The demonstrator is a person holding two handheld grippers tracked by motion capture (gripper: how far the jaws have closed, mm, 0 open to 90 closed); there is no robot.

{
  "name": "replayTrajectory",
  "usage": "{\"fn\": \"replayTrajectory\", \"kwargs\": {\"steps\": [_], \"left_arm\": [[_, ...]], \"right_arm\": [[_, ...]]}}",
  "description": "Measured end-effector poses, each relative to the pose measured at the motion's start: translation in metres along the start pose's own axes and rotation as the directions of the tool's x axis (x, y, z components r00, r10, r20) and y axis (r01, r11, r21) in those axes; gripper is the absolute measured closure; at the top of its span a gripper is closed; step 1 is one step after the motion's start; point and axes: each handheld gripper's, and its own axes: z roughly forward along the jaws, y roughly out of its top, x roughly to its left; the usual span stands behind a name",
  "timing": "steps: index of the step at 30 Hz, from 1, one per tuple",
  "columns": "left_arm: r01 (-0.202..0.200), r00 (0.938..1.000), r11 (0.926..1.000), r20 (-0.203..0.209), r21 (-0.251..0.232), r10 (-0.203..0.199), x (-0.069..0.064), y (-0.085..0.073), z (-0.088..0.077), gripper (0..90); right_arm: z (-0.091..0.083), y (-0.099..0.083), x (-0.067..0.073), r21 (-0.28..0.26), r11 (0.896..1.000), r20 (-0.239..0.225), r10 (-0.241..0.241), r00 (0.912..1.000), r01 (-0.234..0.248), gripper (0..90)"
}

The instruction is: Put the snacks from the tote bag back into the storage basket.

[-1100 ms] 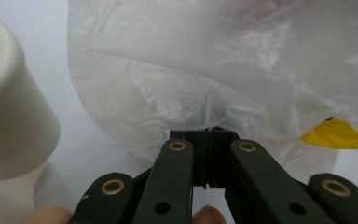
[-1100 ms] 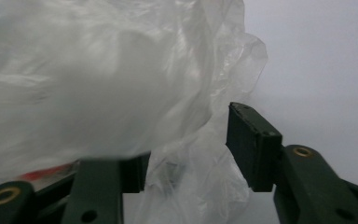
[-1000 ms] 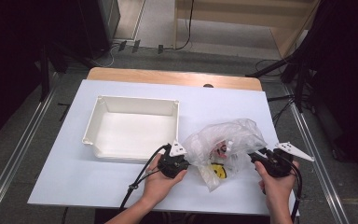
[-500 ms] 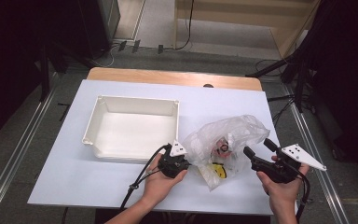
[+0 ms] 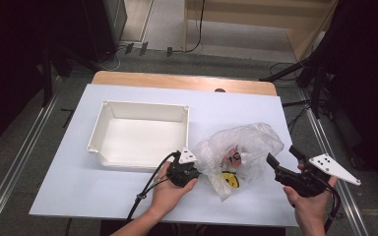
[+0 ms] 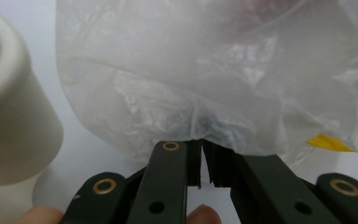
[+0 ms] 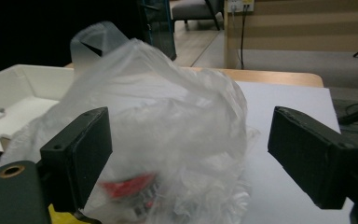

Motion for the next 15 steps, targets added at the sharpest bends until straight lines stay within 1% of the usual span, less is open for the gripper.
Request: {"fn": "replayTrajectory", "kwargs": {"steps": [4, 7, 9, 10, 11, 12, 14, 15], "left_arm": [[-0.011, 0.9999, 0.9999, -0.006, 0.004, 0.011, -0.002, 0.000, 0.001, 86.5], [-0.020, 0.9998, 0.9998, -0.009, 0.006, 0.020, -0.003, 0.000, 0.001, 86.9], [-0.027, 0.9995, 0.9996, -0.014, 0.009, 0.027, -0.004, 0.000, 0.001, 87.1], [-0.029, 0.9995, 0.9995, -0.015, 0.010, 0.029, -0.004, 0.000, 0.001, 87.2], [-0.028, 0.9995, 0.9995, -0.014, 0.011, 0.029, -0.004, 0.000, 0.001, 87.3], [-0.029, 0.9995, 0.9995, -0.014, 0.011, 0.029, -0.004, -0.001, 0.001, 87.3], [-0.026, 0.9996, 0.9996, -0.013, 0.009, 0.026, -0.004, -0.001, 0.001, 87.4], [-0.025, 0.9996, 0.9996, -0.013, 0.009, 0.025, -0.004, -0.001, 0.001, 87.5]], "right_arm": [[0.007, 0.004, 0.009, -0.004, 1.000, -0.014, -0.008, 0.9999, 0.008, 13.9], [0.018, 0.008, 0.016, -0.004, 0.999, 0.013, -0.035, 0.9993, 0.035, 12.7], [0.026, 0.010, 0.019, -0.010, 0.999, 0.025, -0.030, 0.9993, 0.030, 12.4], [0.031, 0.010, 0.020, -0.010, 0.999, 0.035, -0.035, 0.9988, 0.035, 12.6], [0.036, 0.010, 0.020, -0.010, 1.000, 0.062, -0.028, 0.9977, 0.029, 15.7], [0.042, 0.009, 0.020, -0.009, 1.000, 0.079, -0.008, 0.9969, 0.009, 19.1], [0.053, 0.005, 0.016, -0.002, 1.000, 0.089, 0.017, 0.9959, -0.017, 33.4], [0.059, 0.003, 0.014, 0.011, 0.999, 0.096, 0.037, 0.9947, -0.038, 42.8]]}}
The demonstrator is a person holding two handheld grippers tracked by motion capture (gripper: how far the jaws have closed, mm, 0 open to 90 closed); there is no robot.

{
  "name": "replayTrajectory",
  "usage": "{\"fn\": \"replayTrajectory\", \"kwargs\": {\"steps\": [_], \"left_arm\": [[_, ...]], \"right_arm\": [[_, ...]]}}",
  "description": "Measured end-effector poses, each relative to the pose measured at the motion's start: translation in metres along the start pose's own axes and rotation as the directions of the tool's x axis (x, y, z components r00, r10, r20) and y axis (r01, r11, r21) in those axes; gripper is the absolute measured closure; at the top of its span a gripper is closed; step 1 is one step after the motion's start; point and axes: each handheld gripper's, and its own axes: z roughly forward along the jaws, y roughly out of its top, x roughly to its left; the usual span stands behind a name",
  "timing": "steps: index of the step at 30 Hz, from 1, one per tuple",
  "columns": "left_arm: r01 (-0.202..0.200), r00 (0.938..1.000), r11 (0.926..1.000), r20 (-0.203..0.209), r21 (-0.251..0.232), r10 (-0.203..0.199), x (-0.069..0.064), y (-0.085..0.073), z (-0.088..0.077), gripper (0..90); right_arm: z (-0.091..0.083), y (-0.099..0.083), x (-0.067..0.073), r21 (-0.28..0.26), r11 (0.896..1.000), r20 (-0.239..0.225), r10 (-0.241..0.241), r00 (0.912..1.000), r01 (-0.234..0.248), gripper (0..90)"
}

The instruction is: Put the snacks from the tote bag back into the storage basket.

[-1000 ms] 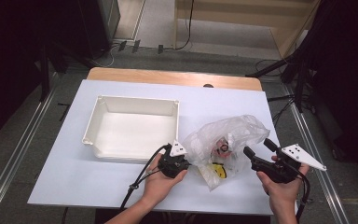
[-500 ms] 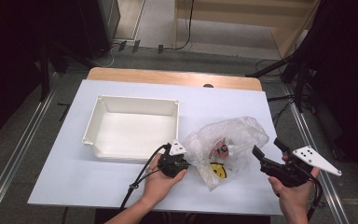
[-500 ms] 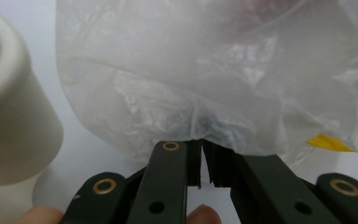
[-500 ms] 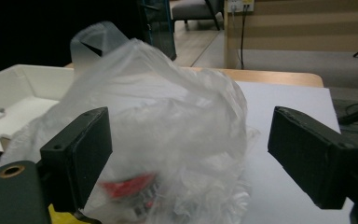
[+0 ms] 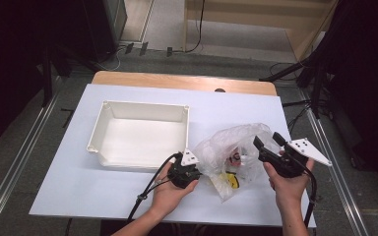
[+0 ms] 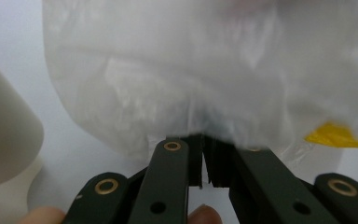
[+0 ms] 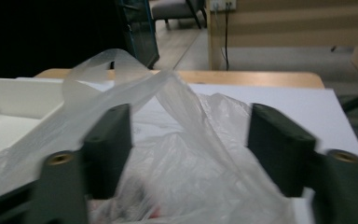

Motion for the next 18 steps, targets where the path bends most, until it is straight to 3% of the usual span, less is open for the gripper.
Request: {"fn": "replayTrajectory", "kwargs": {"steps": [2, 3, 5, 8, 11, 15, 18], "left_arm": [[-0.001, 1.0000, 1.0000, 0.001, -0.001, 0.001, 0.000, 0.000, 0.000, 87.6], [-0.002, 1.0000, 1.0000, 0.001, 0.000, 0.002, 0.000, 0.000, 0.000, 87.6], [-0.006, 1.0000, 1.0000, -0.001, 0.004, 0.006, 0.000, 0.000, 0.000, 87.8], [-0.007, 1.0000, 1.0000, -0.003, 0.006, 0.007, 0.000, 0.000, 0.000, 88.4], [-0.002, 1.0000, 0.9999, -0.007, 0.014, 0.002, 0.000, 0.000, 0.001, 89.4], [-0.004, 0.9999, 0.9998, -0.010, 0.019, 0.005, -0.001, 0.000, 0.001, 90.0], [-0.002, 1.0000, 0.9999, -0.005, 0.016, 0.002, 0.000, 0.000, 0.001, 89.7]], "right_arm": [[0.010, -0.007, -0.005, 0.029, 0.999, 0.003, 0.024, 0.9997, -0.024, 66.3], [0.014, -0.010, -0.009, 0.038, 0.998, -0.018, 0.048, 0.9987, -0.047, 76.9], [0.023, -0.018, -0.018, 0.073, 0.995, -0.046, 0.070, 0.9965, -0.067, 89.6], [0.036, -0.032, -0.029, 0.144, 0.987, -0.016, 0.076, 0.9970, -0.073, 90.0], [0.049, -0.048, -0.042, 0.238, 0.963, 0.028, 0.124, 0.9919, -0.127, 90.0], [0.058, -0.063, -0.053, 0.338, 0.923, 0.087, 0.166, 0.9822, -0.186, 90.0], [0.058, -0.062, -0.053, 0.334, 0.927, 0.097, 0.147, 0.9844, -0.171, 89.5]]}}
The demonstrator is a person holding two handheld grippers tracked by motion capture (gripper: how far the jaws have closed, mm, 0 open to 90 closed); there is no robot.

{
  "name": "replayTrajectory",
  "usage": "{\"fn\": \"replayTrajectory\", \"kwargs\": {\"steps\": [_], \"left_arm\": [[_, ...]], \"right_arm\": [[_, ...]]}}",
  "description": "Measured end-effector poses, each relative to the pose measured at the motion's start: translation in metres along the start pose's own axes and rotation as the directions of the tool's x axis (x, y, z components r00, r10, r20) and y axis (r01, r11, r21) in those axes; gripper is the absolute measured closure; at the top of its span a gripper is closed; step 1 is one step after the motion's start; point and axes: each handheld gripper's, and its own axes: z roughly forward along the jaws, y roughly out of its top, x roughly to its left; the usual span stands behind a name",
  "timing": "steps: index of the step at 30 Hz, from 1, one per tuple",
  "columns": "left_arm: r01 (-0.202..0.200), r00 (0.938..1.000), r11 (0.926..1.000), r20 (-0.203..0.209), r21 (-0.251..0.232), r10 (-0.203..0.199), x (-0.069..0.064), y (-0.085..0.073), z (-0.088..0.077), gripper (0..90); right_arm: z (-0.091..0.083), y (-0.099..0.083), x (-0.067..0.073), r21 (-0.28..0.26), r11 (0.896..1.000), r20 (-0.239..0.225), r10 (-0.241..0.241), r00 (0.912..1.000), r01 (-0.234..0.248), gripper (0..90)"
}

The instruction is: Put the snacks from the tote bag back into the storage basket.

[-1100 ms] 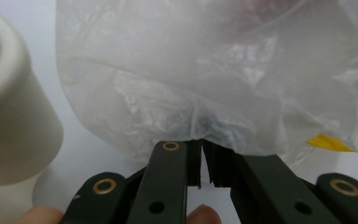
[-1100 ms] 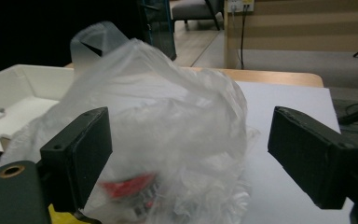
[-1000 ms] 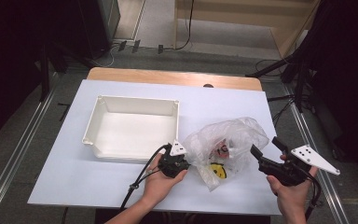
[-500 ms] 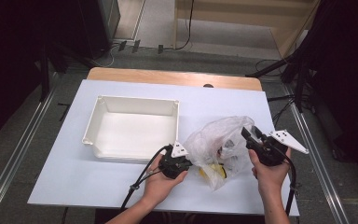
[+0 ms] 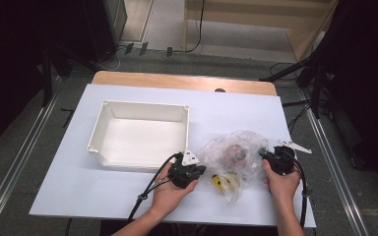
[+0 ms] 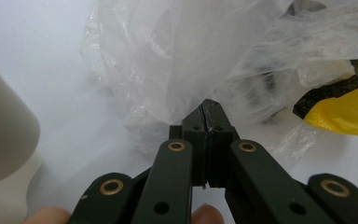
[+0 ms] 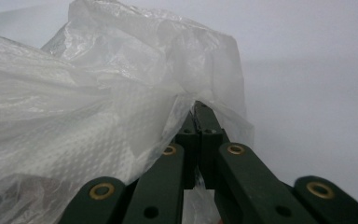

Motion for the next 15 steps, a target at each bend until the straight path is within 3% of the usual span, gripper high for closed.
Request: {"fn": "replayTrajectory", "kwargs": {"steps": [4, 6, 9, 11, 15], "left_arm": [[0.009, 0.9998, 0.9997, 0.017, -0.022, -0.009, 0.001, -0.001, -0.002, 83.0], [0.014, 0.9996, 0.9990, 0.025, -0.043, -0.013, 0.002, -0.001, -0.004, 75.6], [-0.003, 0.9997, 0.9940, 0.025, -0.109, 0.006, 0.000, -0.002, -0.010, 62.0], [-0.017, 0.9998, 0.9925, 0.012, -0.121, 0.018, -0.004, -0.003, -0.012, 55.8], [-0.021, 0.9988, 0.9911, 0.040, -0.132, 0.026, -0.012, -0.002, -0.016, 53.2]], "right_arm": [[-0.008, -0.001, 0.001, -0.054, 0.999, -0.043, 0.003, 0.9991, -0.005, 63.5], [-0.015, 0.000, 0.002, -0.098, 0.995, -0.039, 0.001, 0.9992, -0.005, 51.7], [-0.030, 0.003, 0.003, -0.155, 0.988, -0.049, -0.001, 0.9988, -0.007, 42.9], [-0.040, 0.004, 0.005, -0.187, 0.982, -0.057, -0.010, 0.9983, -0.001, 39.0], [-0.058, 0.008, 0.009, -0.239, 0.971, -0.067, -0.027, 0.9974, 0.010, 34.7]]}}
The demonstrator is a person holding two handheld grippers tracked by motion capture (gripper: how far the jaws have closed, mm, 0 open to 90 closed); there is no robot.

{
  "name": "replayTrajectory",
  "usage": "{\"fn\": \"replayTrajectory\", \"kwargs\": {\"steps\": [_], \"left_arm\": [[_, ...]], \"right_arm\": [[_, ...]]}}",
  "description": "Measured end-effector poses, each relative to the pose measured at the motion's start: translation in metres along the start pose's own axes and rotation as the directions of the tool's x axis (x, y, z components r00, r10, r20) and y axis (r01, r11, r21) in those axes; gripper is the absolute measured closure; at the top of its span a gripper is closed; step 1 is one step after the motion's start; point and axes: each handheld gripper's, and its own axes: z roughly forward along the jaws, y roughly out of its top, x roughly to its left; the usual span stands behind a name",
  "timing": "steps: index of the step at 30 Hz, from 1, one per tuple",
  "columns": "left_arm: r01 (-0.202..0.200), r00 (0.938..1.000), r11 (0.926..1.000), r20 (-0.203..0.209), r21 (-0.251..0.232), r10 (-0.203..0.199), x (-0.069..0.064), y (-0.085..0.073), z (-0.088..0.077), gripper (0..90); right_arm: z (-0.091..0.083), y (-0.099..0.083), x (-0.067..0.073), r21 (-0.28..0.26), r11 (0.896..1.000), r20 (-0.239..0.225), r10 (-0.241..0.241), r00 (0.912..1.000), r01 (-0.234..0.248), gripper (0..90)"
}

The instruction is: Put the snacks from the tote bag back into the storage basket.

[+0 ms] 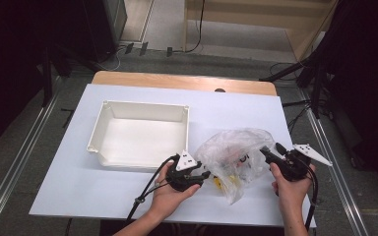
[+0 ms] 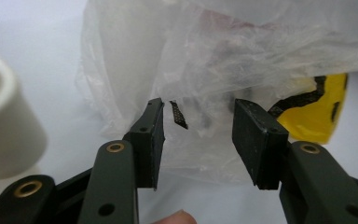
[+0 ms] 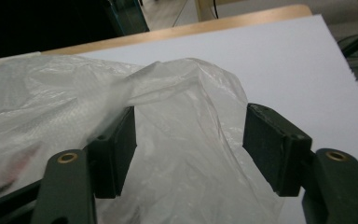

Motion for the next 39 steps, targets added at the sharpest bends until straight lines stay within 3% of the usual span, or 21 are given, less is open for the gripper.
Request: {"fn": "replayTrajectory", "kwargs": {"steps": [5, 11, 16, 19, 23, 25, 28, 31, 33, 35, 39], "left_arm": [[-0.008, 1.0000, 0.9984, -0.002, -0.055, 0.008, -0.007, 0.008, -0.014, 50.3], [-0.014, 0.9999, 0.9927, -0.003, -0.120, 0.014, -0.008, 0.020, -0.034, 36.5], [-0.027, 0.9992, 0.9868, -0.033, -0.160, 0.022, -0.006, 0.024, -0.047, 29.7], [-0.025, 0.9987, 0.9828, -0.047, -0.183, 0.017, -0.003, 0.027, -0.052, 28.2], [-0.031, 0.9982, 0.9783, -0.057, -0.205, 0.020, 0.001, 0.031, -0.060, 27.4], [-0.038, 0.9986, 0.9748, -0.044, -0.220, 0.029, 0.002, 0.033, -0.063, 34.5], [-0.045, 0.9981, 0.9717, -0.052, -0.232, 0.034, 0.003, 0.035, -0.065, 37.6], [-0.057, 0.9965, 0.9698, -0.073, -0.237, 0.040, 0.002, 0.035, -0.065, 43.4], [-0.062, 0.9954, 0.9708, -0.086, -0.232, 0.043, 0.002, 0.036, -0.063, 50.4], [-0.054, 0.9973, 0.9761, -0.060, -0.211, 0.043, 0.003, 0.036, -0.061, 63.9], [-0.045, 0.9975, 0.9834, -0.062, -0.176, 0.035, 0.006, 0.035, -0.056, 77.6]], "right_arm": [[-0.017, 0.009, 0.007, -0.054, 0.998, -0.005, -0.024, 0.9997, 0.024, 32.5], [-0.027, 0.016, 0.016, -0.097, 0.994, -0.014, -0.047, 0.9988, 0.046, 32.3], [-0.033, 0.022, 0.024, -0.134, 0.989, -0.020, -0.068, 0.9975, 0.065, 31.5], [-0.041, 0.025, 0.032, -0.170, 0.982, -0.008, -0.090, 0.9959, 0.088, 32.3], [-0.052, 0.028, 0.049, -0.214, 0.970, -0.030, -0.128, 0.9913, 0.118, 38.1], [-0.053, 0.028, 0.056, -0.195, 0.972, -0.078, -0.147, 0.9861, 0.130, 46.1], [-0.047, 0.021, 0.065, -0.147, 0.975, -0.130, -0.189, 0.9733, 0.169, 55.3], [-0.036, 0.012, 0.071, -0.098, 0.975, -0.161, -0.212, 0.9640, 0.198, 57.9], [-0.029, 0.006, 0.075, -0.064, 0.977, -0.182, -0.212, 0.9603, 0.203, 57.8], [-0.024, 0.000, 0.080, -0.036, 0.975, -0.192, -0.223, 0.9557, 0.220, 55.9], [-0.013, -0.013, 0.090, -0.008, 0.963, -0.154, -0.268, 0.9510, 0.271, 40.7]]}}
